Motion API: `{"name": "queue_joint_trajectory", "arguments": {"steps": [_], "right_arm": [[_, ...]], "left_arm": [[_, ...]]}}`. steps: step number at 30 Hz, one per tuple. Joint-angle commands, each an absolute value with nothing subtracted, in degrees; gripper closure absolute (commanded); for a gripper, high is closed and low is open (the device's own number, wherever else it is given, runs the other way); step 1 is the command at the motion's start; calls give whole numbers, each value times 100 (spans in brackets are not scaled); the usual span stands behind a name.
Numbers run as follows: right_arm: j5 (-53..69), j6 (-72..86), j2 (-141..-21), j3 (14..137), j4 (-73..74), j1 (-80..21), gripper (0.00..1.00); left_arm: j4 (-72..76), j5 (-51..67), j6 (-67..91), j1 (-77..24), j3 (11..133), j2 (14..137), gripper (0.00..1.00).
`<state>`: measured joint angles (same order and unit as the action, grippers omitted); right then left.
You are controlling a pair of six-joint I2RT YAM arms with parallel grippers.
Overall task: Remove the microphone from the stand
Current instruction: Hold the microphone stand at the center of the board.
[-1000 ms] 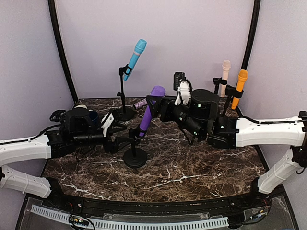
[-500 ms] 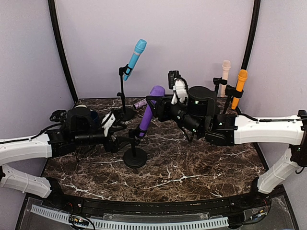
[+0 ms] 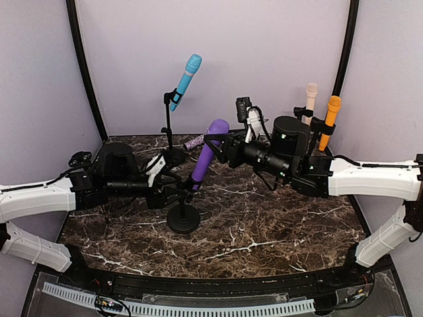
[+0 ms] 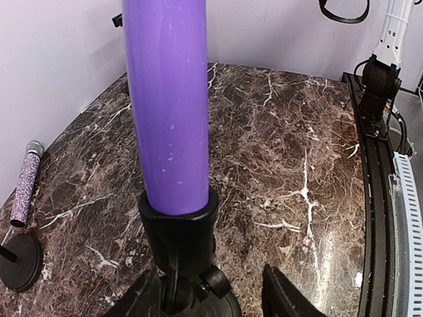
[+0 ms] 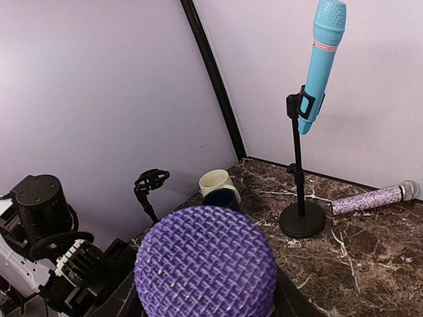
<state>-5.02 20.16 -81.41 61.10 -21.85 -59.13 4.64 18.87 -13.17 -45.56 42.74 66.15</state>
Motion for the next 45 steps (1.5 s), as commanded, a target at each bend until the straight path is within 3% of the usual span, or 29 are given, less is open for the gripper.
{"name": "queue_joint_trajectory", "arguments": {"steps": [1, 11, 20, 40, 45], "right_arm": [[-46, 2149, -8020, 6083, -2649, -5884, 85], [97, 2179, -7979, 6056, -2728, -5890, 85], [18, 2193, -7985, 6038, -2756, -5889, 85], [-918, 2455, -8073, 6370, -2503, -5888, 94], [-1164, 2392, -8090, 6679, -2301, -5886, 98]], "left_arm": [[301, 1867, -1370, -4570, 4426, 6644, 48], [226, 1246, -1352, -4570, 4500, 6982, 52], [221, 942, -1506, -4570, 4432, 6898, 40], [261, 1253, -1724, -4570, 4358, 6974, 95], [259, 1228, -1763, -4570, 4366, 7017, 100]]}}
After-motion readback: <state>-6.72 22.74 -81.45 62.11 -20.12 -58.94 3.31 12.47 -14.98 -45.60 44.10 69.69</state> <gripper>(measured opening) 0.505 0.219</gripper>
